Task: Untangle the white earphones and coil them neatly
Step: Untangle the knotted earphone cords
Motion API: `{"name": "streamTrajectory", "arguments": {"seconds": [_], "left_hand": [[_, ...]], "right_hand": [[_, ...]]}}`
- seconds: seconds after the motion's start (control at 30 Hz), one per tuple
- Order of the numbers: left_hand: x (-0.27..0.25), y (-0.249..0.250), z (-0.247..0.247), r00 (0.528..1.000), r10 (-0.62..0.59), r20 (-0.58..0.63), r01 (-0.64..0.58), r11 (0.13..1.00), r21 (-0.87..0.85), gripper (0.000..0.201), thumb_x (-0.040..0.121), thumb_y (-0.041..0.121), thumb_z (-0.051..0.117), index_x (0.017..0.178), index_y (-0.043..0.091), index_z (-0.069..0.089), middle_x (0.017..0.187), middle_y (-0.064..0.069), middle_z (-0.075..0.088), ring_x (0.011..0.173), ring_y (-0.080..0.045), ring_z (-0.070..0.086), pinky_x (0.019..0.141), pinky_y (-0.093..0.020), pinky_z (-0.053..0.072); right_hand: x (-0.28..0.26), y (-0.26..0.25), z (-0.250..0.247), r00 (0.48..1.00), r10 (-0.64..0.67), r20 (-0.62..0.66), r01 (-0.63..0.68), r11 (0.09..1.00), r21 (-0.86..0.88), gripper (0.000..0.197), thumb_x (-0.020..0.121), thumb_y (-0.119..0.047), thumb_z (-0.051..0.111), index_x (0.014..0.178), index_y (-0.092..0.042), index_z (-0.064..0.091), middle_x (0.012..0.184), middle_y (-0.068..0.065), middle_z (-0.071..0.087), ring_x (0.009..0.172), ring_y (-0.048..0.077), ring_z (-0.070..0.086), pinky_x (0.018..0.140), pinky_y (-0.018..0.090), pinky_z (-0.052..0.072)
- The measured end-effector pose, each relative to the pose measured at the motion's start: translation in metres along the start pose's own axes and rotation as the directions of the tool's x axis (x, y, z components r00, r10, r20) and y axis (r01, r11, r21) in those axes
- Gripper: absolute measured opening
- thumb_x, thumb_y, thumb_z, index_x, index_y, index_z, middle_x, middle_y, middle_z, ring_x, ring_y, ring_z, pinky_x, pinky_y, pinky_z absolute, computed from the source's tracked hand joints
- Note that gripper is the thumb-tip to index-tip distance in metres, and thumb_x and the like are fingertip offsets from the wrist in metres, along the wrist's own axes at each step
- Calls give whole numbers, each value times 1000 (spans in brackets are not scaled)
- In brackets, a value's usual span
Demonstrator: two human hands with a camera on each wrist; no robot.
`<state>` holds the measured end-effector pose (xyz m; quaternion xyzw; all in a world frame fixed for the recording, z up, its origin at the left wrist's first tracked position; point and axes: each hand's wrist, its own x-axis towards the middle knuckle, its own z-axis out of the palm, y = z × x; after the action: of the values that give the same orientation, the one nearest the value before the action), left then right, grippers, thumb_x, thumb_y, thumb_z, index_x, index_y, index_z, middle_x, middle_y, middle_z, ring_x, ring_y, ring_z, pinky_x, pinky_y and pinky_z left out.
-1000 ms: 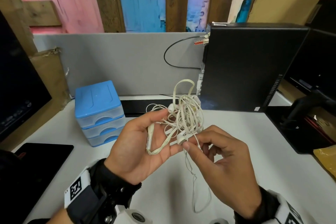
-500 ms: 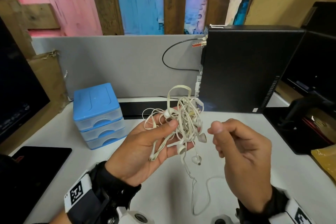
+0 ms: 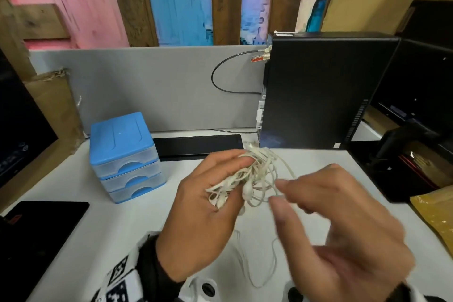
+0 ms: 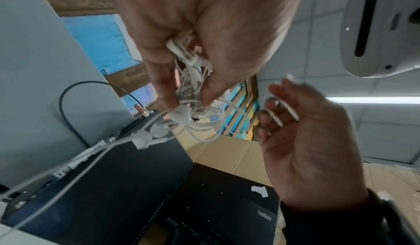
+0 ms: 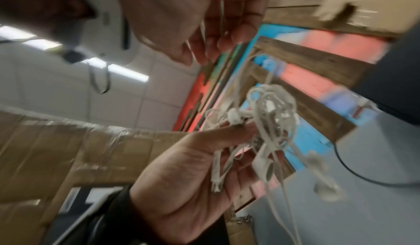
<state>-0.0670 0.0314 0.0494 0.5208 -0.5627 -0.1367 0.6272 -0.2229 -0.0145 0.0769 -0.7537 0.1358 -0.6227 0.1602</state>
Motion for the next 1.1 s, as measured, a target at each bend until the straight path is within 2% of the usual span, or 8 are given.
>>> {"name": "streamTrajectory", "arguments": {"seconds": [0.13,0.23,0.37,0.5,0.7,0.8,0.9,1.1], "left_hand": [[-4,7,1,996,90,-16,-89,994,61,37,84,1,68,116,18,72,124,12,64,117,-15,64,92,-23,53],[-5,12,2,992,120,-45,-117,992,54,35,80,2,71,111,17,74,119,12,64,108,-10,67,81,-13,53],[-2,7,2,996,16,-90,-19,999,-27,29,78,13,76,104,28,75,114,12,67,107,-16,68,83,-17,54],[2,-4,-1,991,-100,-86,87,987,-136,33,81,0,76,101,27,76,111,5,71,108,-22,68,89,-27,55],[2,-7,-3,981,-192,-37,180,958,-223,36,83,-6,71,105,22,76,112,-2,73,106,-22,70,82,-26,58],[3,-10,-4,980,-196,-29,183,951,-248,34,80,-4,73,108,16,75,112,-4,74,104,-24,71,79,-25,58],[7,-13,-8,966,-259,19,248,895,-372,35,74,1,82,105,17,76,110,-10,75,103,-27,72,83,-31,59],[11,-10,-15,960,-270,74,268,812,-518,41,64,15,72,105,15,77,108,-19,74,103,-35,71,87,-40,58]], "right_hand": [[-2,7,7,984,74,162,-41,979,-199,28,80,-44,76,84,-17,77,79,-4,59,72,20,55,58,31,44],[-2,17,11,965,193,179,-164,972,-167,24,81,-45,73,88,-23,77,82,-10,59,76,12,58,59,29,48],[-1,25,9,938,290,190,-275,956,-104,9,80,-35,76,88,-30,75,84,-19,65,75,8,64,56,20,51],[-2,32,11,932,286,220,-257,955,-150,13,81,-28,73,94,-31,74,83,-18,66,73,8,65,49,23,53],[-8,33,14,924,259,281,-160,930,-332,35,76,-49,74,105,-34,63,82,-22,60,71,4,57,53,24,52],[-9,34,16,933,231,277,-153,949,-275,27,78,-36,76,102,-30,64,79,-20,63,70,5,58,53,24,52],[-5,38,12,924,283,256,-267,959,-94,16,79,-24,76,93,-29,70,77,-16,66,72,8,61,49,23,49],[-2,37,9,920,274,281,-293,956,24,14,83,-16,74,93,-25,76,80,-14,68,76,14,65,50,26,50]]}}
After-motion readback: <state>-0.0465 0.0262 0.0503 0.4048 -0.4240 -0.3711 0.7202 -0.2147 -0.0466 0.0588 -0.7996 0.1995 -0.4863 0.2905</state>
